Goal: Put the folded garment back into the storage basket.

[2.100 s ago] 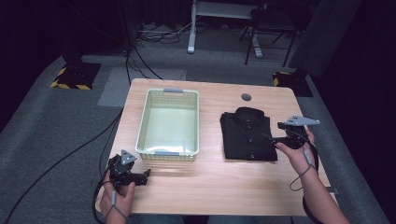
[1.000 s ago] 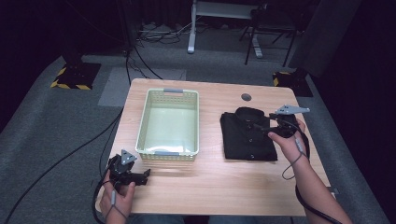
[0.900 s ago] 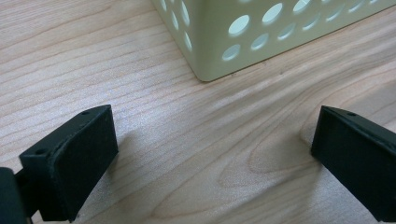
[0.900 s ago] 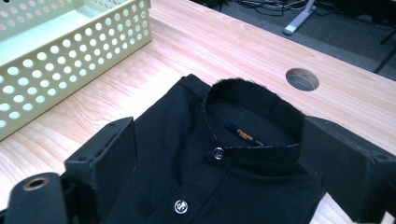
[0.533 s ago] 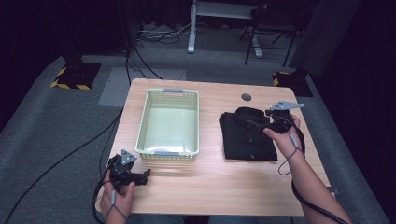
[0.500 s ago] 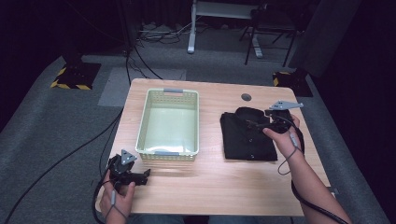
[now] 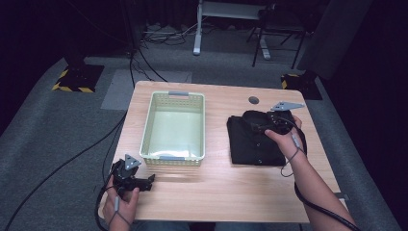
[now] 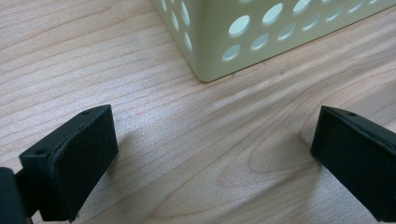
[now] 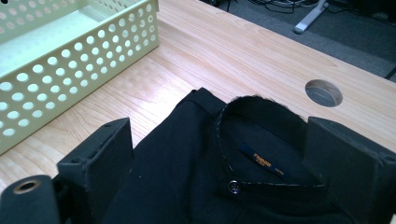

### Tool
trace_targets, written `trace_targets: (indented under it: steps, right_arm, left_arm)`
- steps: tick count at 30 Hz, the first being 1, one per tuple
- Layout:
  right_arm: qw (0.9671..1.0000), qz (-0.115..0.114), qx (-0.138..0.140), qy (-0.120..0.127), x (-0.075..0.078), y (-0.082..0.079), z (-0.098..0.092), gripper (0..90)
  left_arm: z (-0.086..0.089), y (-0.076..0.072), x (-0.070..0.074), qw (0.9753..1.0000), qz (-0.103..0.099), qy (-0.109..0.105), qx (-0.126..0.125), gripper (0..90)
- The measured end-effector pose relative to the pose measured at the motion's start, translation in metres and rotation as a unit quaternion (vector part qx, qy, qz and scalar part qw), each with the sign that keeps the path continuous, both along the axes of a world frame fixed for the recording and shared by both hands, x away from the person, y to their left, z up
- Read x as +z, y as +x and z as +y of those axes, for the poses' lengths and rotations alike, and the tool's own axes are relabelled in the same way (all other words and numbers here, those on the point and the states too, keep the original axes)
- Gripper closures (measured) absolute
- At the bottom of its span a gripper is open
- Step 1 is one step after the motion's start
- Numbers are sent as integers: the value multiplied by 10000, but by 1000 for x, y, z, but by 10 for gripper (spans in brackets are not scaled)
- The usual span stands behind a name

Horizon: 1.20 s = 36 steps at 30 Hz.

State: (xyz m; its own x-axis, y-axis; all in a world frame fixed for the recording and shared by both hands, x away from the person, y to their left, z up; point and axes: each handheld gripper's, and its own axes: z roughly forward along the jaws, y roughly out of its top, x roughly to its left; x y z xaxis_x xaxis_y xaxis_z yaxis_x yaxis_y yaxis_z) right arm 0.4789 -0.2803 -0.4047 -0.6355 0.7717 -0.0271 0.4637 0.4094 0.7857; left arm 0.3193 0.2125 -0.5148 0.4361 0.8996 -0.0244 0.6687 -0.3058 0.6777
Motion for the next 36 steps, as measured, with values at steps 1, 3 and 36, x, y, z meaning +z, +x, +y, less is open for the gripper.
trace_targets:
  steps: [1,3,36]
  right_arm:
    - [10000,12,5,-9,-1,1,1,88]
    - [10000,30,15,-12,-2,3,3,84]
    - [9998,174,23,96,-29,25,30,29]
  left_arm:
    - [0,0,0,10000,1,0,-1,4]
    - [0,0,0,10000,1,1,0,4]
    - [0,0,0,10000,1,1,-1,4]
